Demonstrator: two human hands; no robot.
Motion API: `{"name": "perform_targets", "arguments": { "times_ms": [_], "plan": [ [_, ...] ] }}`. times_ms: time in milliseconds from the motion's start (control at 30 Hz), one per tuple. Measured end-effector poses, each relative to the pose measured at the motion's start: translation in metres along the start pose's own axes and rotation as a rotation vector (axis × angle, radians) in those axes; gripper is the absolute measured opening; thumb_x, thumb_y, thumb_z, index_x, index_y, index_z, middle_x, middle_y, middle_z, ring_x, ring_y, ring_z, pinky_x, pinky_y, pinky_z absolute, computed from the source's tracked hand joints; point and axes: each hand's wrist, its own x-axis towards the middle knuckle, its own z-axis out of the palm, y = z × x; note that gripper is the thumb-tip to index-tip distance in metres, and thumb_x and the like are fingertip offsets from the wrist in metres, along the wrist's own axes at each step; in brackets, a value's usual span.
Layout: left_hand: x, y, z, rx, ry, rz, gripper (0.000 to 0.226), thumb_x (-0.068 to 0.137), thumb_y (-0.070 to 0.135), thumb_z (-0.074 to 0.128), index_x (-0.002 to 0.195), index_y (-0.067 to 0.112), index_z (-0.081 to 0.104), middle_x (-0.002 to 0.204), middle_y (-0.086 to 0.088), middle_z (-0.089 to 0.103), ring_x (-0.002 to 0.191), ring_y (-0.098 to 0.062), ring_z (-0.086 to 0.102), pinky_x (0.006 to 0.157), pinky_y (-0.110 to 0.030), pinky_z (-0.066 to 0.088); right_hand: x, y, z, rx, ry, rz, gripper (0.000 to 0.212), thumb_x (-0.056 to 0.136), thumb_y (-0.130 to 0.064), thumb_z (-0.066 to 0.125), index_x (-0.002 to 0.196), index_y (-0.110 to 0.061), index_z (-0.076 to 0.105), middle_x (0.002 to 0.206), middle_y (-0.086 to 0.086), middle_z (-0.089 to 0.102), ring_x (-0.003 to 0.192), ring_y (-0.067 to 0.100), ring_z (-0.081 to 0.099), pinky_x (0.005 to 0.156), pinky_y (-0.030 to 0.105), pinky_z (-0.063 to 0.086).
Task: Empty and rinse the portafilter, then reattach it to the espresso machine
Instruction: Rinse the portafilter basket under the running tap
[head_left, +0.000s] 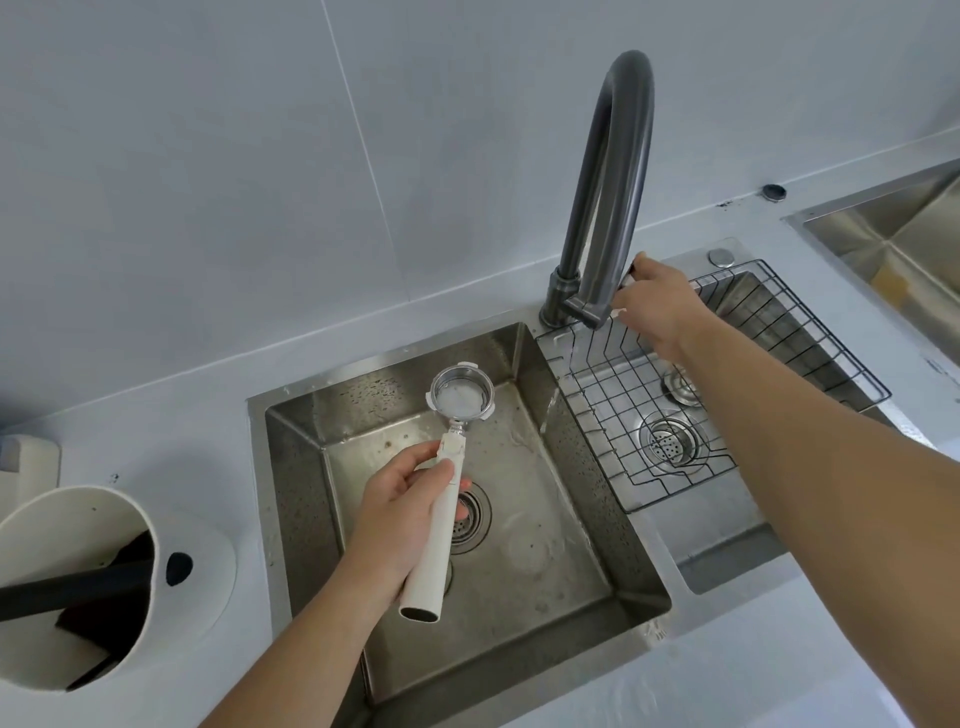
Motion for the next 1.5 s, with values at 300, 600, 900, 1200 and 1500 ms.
{"name": "perform_targets", "arguments": {
  "times_ms": [300, 600, 900, 1200, 1500],
  "plan": [
    [-0.006, 0.000, -0.001, 0.009, 0.014, 0.008, 0.022, 0.093, 0.014, 0.062, 0.101, 0.034, 0.066, 0.096, -0.018, 0.075, 0.060, -0.018, 0.067, 0.052, -0.030, 0.055, -0.004, 0.006, 0.003, 0.046, -0.025, 0.010, 0.091, 0.080, 0.002, 0.055, 0.157, -0.026, 0.016, 0.163, 0.006, 0.027, 0.112, 0.018, 0.050, 0.070, 0.025, 0.035],
    [-0.017, 0.002, 0.003, 0.080, 0.008, 0.057, 0.021, 0.092, 0.012, 0.062, 0.099, 0.032, 0.066, 0.087, -0.015, 0.075, 0.063, -0.020, 0.067, 0.055, -0.033, 0.054, -0.008, 0.006, -0.001, 0.021, -0.036, 0.004, 0.090, 0.084, 0.013, 0.055, 0.158, -0.017, 0.014, 0.166, 0.005, 0.019, 0.145, 0.030, 0.032, 0.116, 0.047, 0.034],
    [-0.028, 0.005, -0.008, 0.066, 0.026, 0.079, 0.021, 0.093, 0.014, 0.062, 0.100, 0.034, 0.066, 0.085, -0.009, 0.077, 0.067, -0.024, 0.066, 0.061, -0.036, 0.056, -0.041, 0.013, 0.013, 0.069, -0.020, 0.032, 0.072, 0.089, -0.003, 0.058, 0.154, -0.017, 0.031, 0.150, 0.006, 0.045, 0.129, 0.026, 0.051, 0.105, 0.043, 0.045],
    [-0.044, 0.010, -0.025, -0.009, 0.082, 0.090, 0.021, 0.093, 0.018, 0.061, 0.109, 0.032, 0.064, 0.083, -0.002, 0.078, 0.061, -0.014, 0.066, 0.049, -0.026, 0.053, -0.153, 0.013, 0.051, 0.283, -0.178, 0.056, 0.046, 0.095, -0.005, 0.059, 0.140, -0.012, 0.050, 0.126, 0.007, 0.059, 0.111, 0.020, 0.059, 0.102, 0.038, 0.050],
    [-0.055, 0.030, -0.035, -0.159, 0.127, 0.111, 0.018, 0.096, 0.028, 0.057, 0.108, 0.024, 0.069, 0.097, 0.000, 0.078, 0.105, -0.033, 0.068, 0.096, -0.053, 0.052, -0.288, 0.007, 0.106, 0.108, -0.552, 0.009, 0.033, 0.074, -0.048, 0.072, 0.096, -0.023, 0.069, 0.078, 0.002, 0.076, 0.070, 0.020, 0.071, 0.073, 0.040, 0.058]
  ]
}}
